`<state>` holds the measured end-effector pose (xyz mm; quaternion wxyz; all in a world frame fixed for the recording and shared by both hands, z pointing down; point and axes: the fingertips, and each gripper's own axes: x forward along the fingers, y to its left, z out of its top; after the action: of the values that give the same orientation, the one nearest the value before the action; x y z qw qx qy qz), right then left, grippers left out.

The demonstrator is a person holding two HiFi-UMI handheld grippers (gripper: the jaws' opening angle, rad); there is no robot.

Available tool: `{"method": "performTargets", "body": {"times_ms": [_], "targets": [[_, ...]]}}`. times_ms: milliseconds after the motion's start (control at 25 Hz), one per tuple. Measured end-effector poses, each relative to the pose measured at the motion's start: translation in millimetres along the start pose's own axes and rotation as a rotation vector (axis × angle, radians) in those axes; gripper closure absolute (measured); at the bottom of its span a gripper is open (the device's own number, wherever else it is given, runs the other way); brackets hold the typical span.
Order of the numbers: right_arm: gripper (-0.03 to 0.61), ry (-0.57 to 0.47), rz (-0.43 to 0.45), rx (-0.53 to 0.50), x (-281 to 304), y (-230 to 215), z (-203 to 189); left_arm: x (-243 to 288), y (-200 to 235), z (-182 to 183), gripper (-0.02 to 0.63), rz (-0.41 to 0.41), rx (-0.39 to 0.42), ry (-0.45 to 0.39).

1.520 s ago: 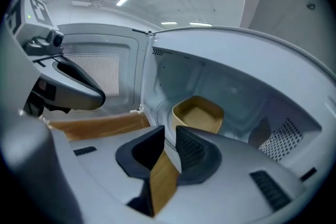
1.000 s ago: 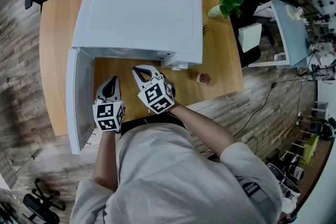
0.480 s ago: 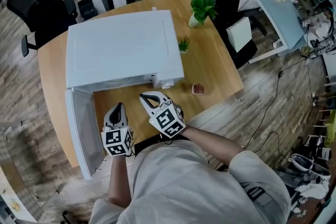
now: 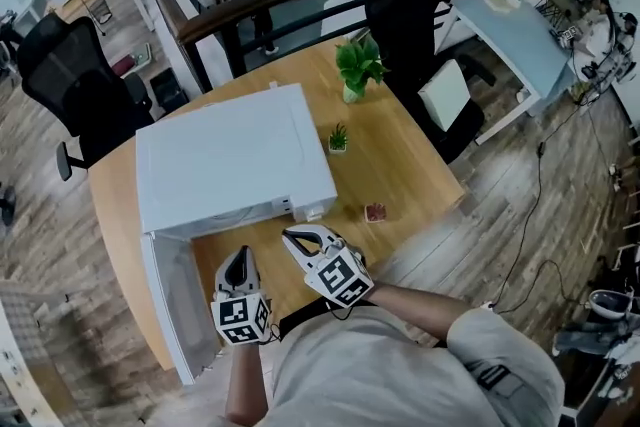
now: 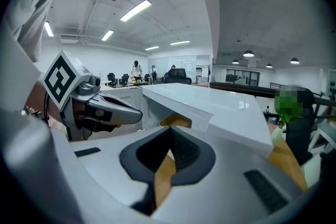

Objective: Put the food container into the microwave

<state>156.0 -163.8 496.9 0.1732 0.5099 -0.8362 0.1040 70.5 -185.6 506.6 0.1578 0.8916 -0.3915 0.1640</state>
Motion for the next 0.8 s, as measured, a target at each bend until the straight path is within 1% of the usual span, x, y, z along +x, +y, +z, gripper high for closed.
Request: {"method": "performTargets", "body": {"times_ms": [240, 440, 600, 800], "targets": [[0.575, -0.083, -0.037, 0.0, -26, -11, 33, -3, -16, 30, 0.601, -0.02, 0.029, -0.066], [0.575, -0.144, -0.085, 0.017, -41, -30, 57, -5, -24, 54, 0.601, -0.032, 0.021, -0.129], [0.575, -0.17, -0.147, -0.002, -49, -52, 65, -3, -29, 80, 0.601, -0.032, 0.028, -0.195], [0.575, -0.206, -0.22, 0.004, -65, -78, 77, 0, -41, 103, 0.601, -0.047, 0.027, -0.245]]}}
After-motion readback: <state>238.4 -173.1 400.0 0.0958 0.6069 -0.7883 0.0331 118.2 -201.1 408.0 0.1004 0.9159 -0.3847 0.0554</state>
